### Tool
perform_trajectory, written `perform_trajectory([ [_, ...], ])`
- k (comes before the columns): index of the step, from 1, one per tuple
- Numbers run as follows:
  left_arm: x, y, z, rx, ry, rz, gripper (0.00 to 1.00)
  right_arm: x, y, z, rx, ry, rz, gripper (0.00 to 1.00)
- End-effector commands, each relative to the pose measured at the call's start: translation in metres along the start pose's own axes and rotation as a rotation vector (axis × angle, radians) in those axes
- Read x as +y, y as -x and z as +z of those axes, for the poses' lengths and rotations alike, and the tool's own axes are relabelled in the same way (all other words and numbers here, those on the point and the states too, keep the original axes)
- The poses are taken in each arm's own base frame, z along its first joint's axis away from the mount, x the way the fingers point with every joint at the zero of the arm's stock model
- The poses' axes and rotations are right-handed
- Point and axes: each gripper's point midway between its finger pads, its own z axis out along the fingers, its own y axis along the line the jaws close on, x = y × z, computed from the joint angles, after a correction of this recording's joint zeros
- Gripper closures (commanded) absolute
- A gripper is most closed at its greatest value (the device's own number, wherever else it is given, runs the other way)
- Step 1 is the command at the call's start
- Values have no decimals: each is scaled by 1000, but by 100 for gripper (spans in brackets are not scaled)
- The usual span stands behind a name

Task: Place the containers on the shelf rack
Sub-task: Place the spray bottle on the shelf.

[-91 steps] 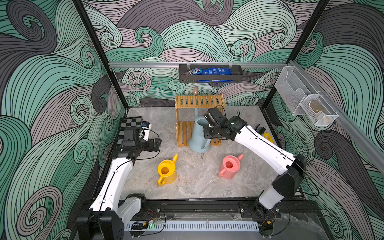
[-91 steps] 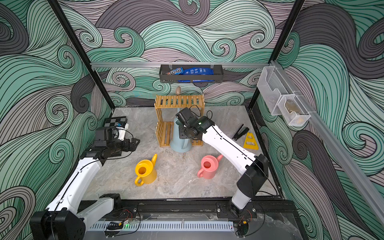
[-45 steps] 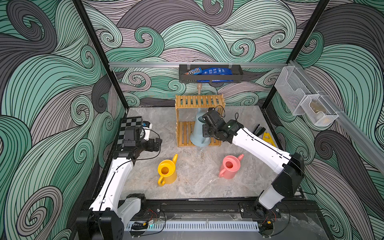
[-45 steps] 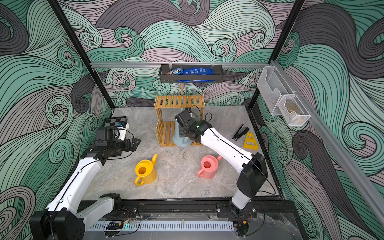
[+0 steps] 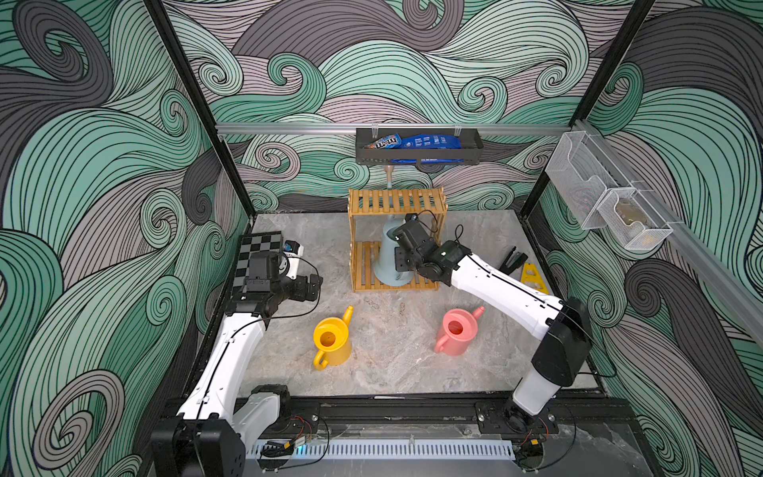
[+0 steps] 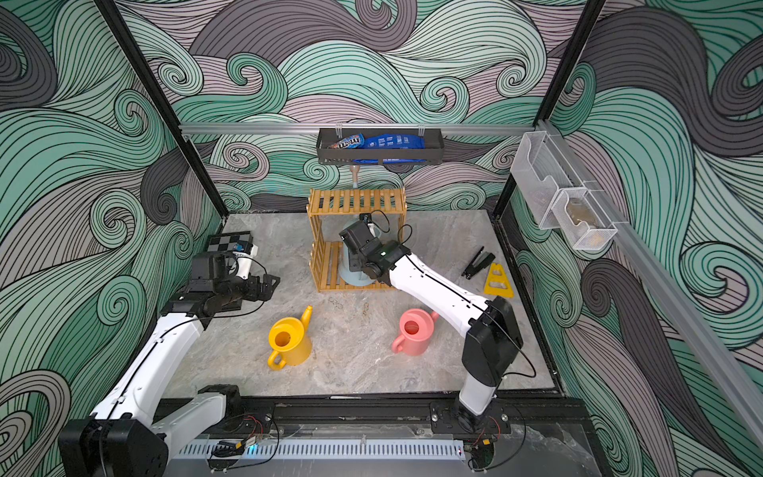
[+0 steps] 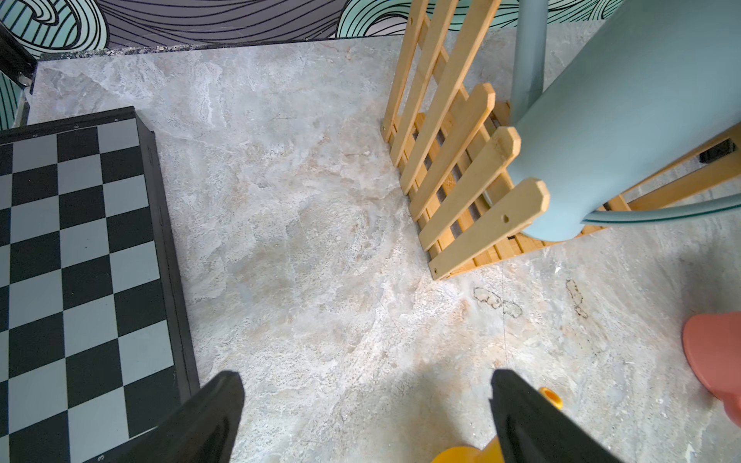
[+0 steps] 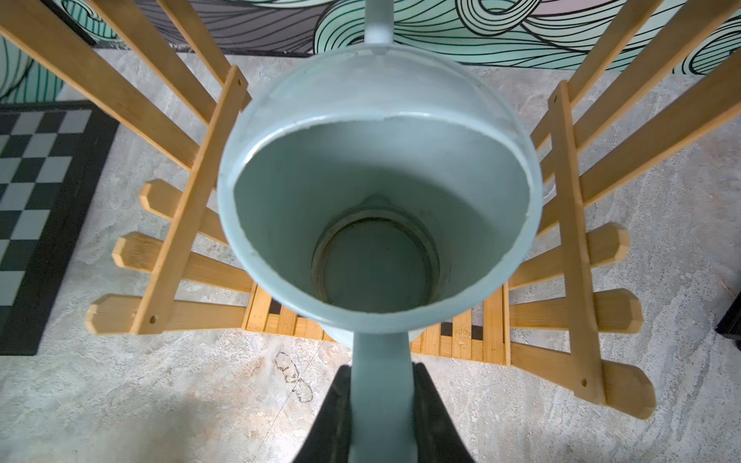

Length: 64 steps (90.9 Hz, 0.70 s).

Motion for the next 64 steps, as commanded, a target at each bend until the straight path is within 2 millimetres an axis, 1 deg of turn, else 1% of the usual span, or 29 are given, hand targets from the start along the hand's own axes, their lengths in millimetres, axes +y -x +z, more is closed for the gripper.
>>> perform_trajectory([
  [1, 0, 5, -1, -10, 6, 22, 1, 6, 26, -11, -79, 3, 7, 100],
  [19, -1, 6, -1, -11, 4, 24, 1, 0, 24, -11, -82, -60, 2, 100],
  [43, -2, 5, -1, -11, 2, 25, 1, -1, 23, -15, -85, -61, 29, 100],
  [64, -3, 5, 0, -13, -1, 29, 1, -1, 17, -12, -74, -62, 33, 100],
])
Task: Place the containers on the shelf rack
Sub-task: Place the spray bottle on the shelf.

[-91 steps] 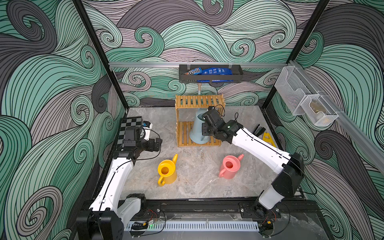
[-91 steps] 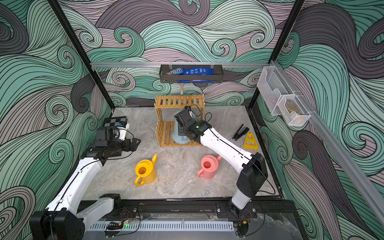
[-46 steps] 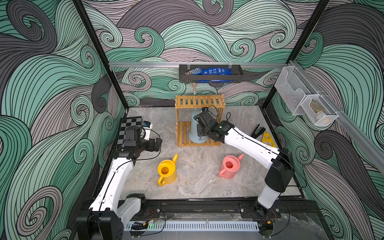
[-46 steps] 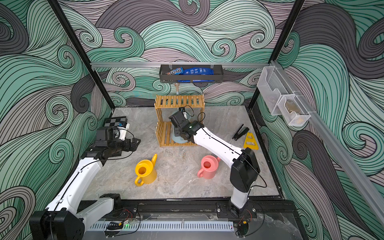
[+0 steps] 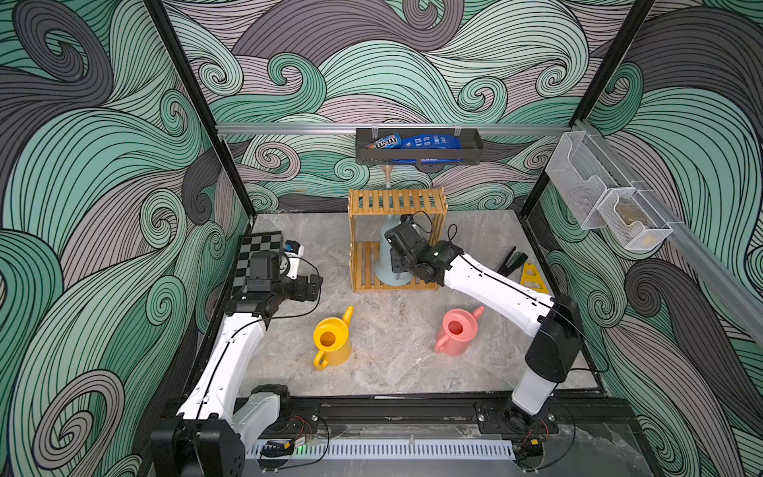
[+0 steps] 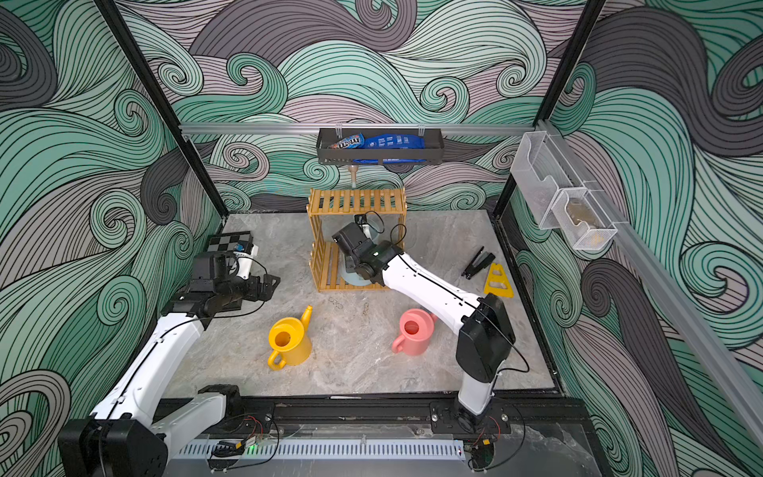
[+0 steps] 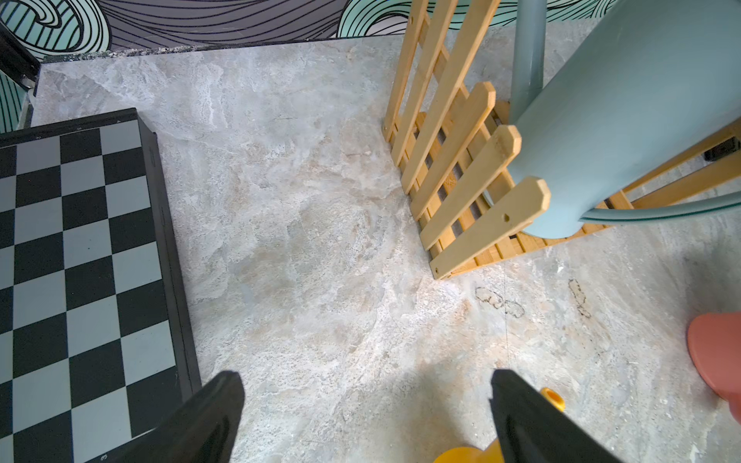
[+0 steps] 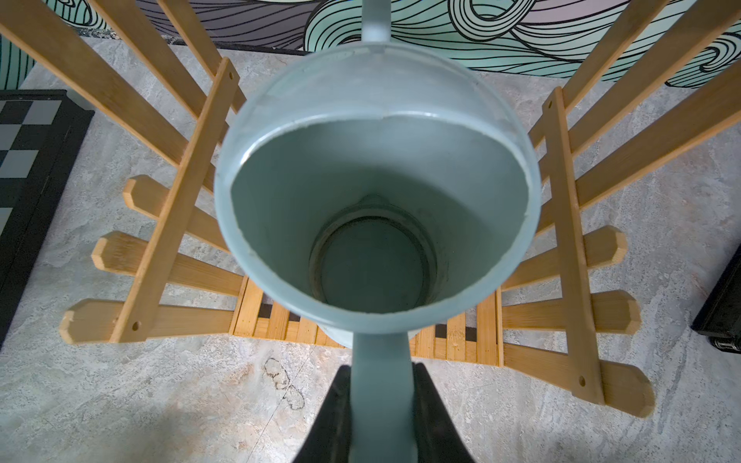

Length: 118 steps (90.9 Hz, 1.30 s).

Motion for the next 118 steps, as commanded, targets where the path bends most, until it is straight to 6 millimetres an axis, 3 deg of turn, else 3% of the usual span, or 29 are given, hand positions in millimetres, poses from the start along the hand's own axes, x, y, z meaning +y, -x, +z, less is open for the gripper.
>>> perform_trajectory([
  [1, -2, 6, 0, -14, -4, 24, 1, -4, 16, -10, -62, -15, 40, 100],
  [9, -3, 5, 0, -12, -5, 24, 1, -4, 17, -11, -64, -15, 42, 100],
  [30, -3, 6, 0, -14, -5, 26, 1, -3, 18, -12, -60, -7, 34, 77],
  [65, -4, 6, -1, -15, -9, 29, 1, 3, 24, -21, -73, 27, 55, 53],
  [118, -5, 6, -1, -14, -7, 32, 1, 24, 14, -33, -33, 159, 104, 50],
])
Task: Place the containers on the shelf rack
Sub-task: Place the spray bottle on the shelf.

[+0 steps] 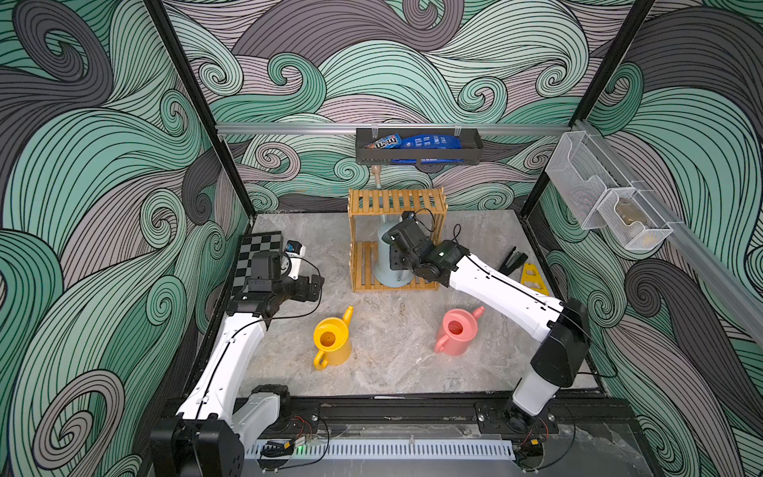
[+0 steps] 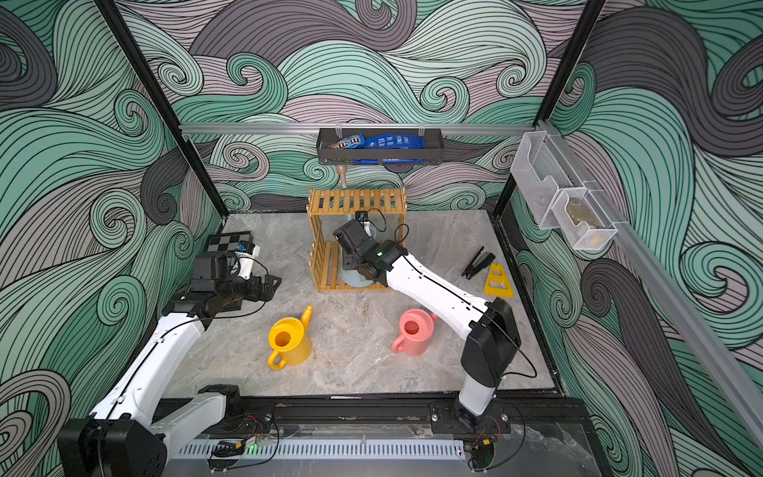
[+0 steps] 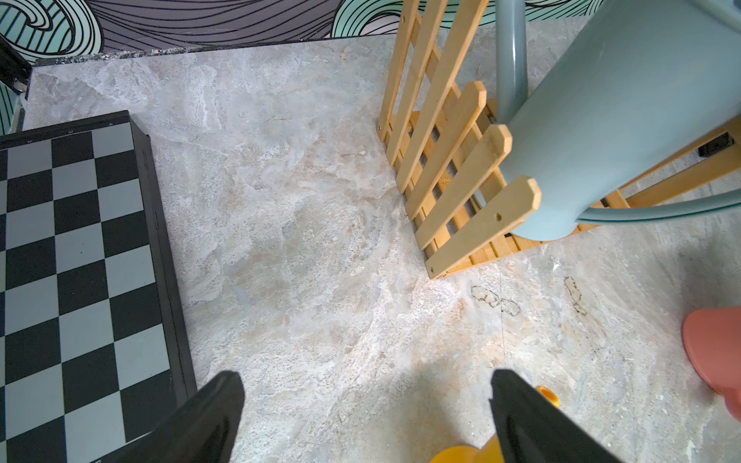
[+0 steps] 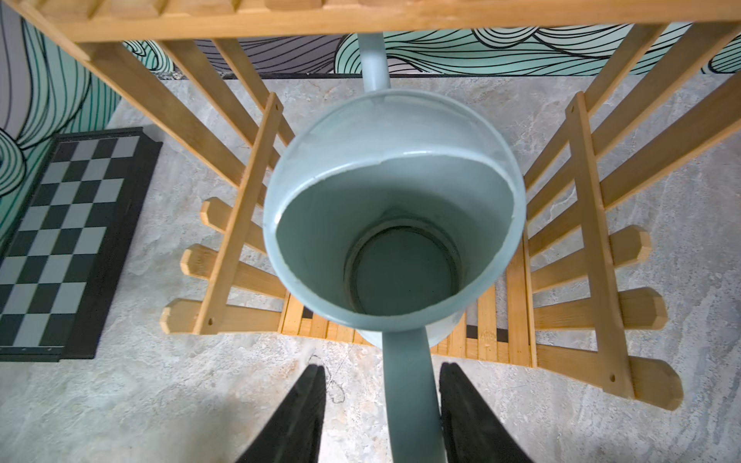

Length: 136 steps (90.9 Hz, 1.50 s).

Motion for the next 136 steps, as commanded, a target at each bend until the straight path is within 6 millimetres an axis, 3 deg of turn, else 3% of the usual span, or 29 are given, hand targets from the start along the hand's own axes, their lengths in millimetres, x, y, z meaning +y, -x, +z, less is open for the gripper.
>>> perform_trajectory([
  [1, -1, 6, -1, -15, 3, 23, 1, 8, 4, -10, -12, 50, 29, 50],
  [25, -2, 7, -1, -17, -2, 21, 1, 11, -2, -9, -1, 51, 18, 50],
  [60, -3, 7, 0, -13, -6, 23, 1, -11, -10, 12, 26, -40, 8, 50],
  [96, -5, 6, 1, -14, -9, 33, 1, -21, -3, 28, 14, -88, 16, 65],
  [136, -11, 6, 3, 5, 33, 99, 1, -24, 2, 26, 7, -111, 42, 78],
])
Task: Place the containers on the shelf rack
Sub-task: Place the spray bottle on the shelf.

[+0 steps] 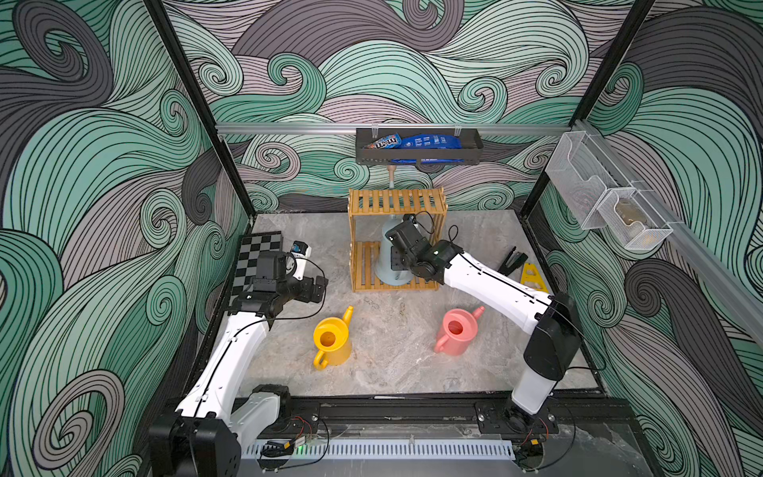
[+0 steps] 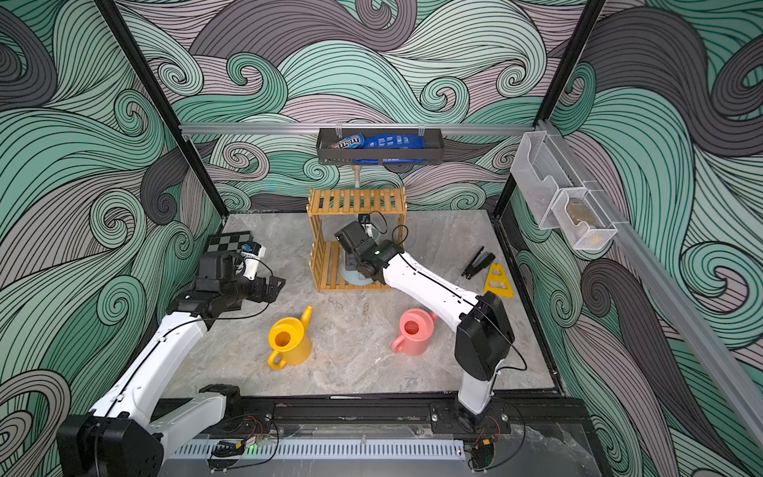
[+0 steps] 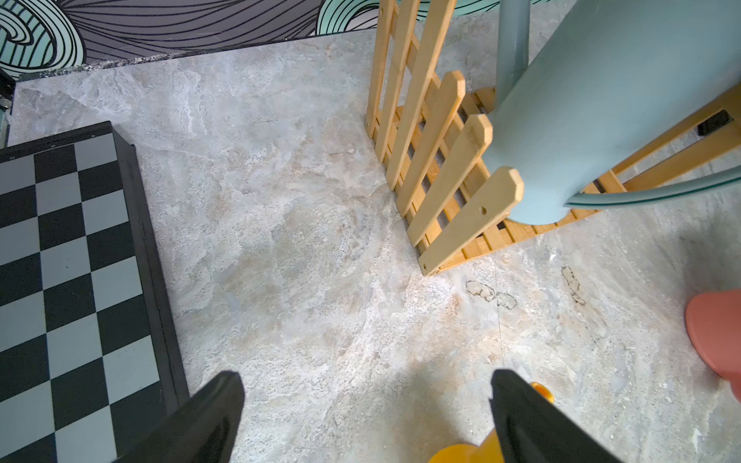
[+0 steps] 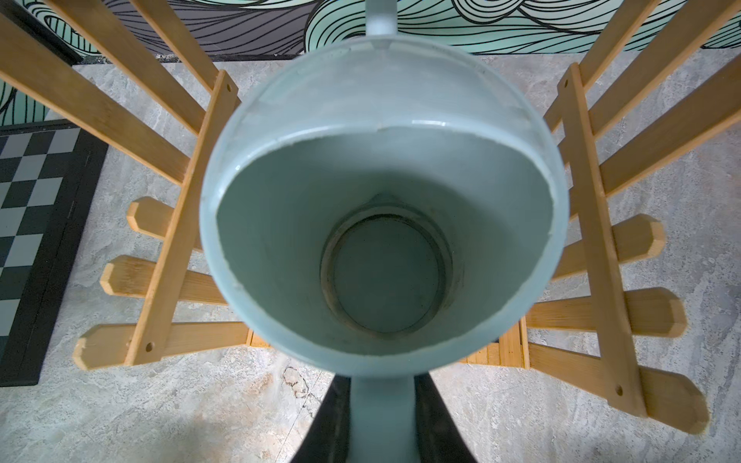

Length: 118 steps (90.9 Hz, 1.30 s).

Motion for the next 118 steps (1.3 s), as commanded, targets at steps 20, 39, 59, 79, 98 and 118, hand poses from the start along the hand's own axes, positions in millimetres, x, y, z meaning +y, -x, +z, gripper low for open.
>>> perform_trajectory([
  [20, -2, 9, -3, -9, 70, 73, 1, -3, 10, -4, -15, -30, 30, 78],
  [39, 2, 14, -7, -26, 103, 61, 1, 1, 11, 0, -14, -43, 0, 77],
  [59, 3, 14, -9, -26, 110, 59, 1, 2, 9, 6, -12, -46, -16, 77],
  [79, 2, 14, -8, -25, 105, 61, 1, 12, 11, 2, -22, -8, -25, 78],
  [98, 2, 13, -7, -24, 103, 61, 1, 16, 16, -11, -63, 10, -33, 82],
  [118, 2, 13, -7, -25, 102, 60, 1, 13, 18, -15, -98, 1, -45, 83],
])
